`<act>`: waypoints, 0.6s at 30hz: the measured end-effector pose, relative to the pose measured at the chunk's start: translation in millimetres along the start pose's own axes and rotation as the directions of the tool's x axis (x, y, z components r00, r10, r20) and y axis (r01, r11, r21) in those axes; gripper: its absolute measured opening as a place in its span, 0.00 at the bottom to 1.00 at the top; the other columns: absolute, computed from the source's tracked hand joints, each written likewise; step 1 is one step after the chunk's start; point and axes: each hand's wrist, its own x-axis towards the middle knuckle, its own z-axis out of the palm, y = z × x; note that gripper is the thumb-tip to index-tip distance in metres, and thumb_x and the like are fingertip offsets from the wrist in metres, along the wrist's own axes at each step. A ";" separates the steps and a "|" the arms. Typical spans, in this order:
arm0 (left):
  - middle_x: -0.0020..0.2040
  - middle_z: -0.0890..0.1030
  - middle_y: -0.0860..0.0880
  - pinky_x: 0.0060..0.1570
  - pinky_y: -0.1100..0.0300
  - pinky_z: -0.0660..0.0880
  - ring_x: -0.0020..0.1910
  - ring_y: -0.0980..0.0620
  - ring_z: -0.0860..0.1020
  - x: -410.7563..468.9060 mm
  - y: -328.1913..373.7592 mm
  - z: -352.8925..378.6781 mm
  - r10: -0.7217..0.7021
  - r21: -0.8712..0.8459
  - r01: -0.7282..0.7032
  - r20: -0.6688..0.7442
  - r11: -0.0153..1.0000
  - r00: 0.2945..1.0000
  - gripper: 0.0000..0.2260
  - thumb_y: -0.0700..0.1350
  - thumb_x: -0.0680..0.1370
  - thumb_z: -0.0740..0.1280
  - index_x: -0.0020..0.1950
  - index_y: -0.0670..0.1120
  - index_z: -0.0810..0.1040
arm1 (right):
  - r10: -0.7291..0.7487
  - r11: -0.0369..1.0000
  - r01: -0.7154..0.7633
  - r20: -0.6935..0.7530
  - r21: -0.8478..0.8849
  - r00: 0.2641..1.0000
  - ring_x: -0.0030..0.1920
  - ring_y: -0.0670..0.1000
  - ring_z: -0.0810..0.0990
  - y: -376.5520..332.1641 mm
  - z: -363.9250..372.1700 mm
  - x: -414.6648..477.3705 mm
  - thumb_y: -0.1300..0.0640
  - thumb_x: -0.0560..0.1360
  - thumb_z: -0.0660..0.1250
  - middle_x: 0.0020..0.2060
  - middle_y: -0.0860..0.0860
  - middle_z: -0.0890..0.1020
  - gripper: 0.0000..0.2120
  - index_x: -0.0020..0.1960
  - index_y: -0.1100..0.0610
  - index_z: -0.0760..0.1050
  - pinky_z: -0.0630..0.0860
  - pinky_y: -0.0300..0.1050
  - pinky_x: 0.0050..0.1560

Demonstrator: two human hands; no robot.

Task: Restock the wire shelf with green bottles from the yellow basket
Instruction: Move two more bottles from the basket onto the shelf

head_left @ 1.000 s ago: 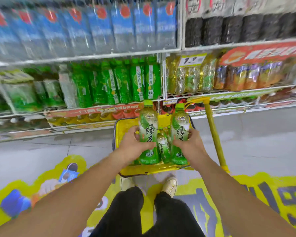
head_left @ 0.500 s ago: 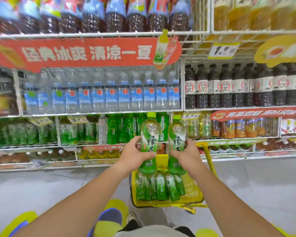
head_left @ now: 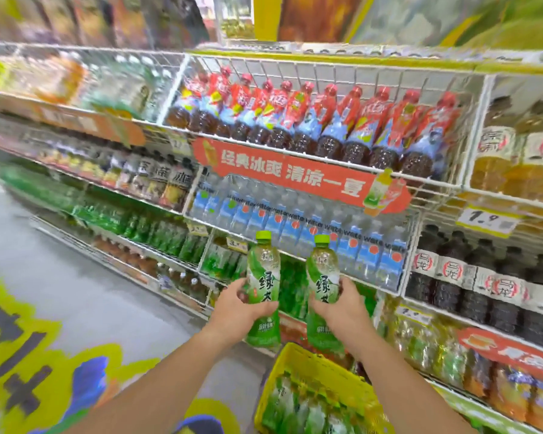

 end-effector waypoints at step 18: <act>0.46 0.86 0.45 0.48 0.48 0.83 0.45 0.46 0.86 -125.2 -7.2 -220.1 -0.060 -0.192 -0.059 -0.561 0.980 0.826 0.17 0.39 0.69 0.80 0.55 0.49 0.81 | -0.212 0.965 0.260 0.465 -0.041 0.859 0.42 0.46 0.81 -112.7 222.6 -51.3 0.55 0.69 0.77 0.45 0.45 0.80 0.24 0.59 0.47 0.70 0.77 0.44 0.38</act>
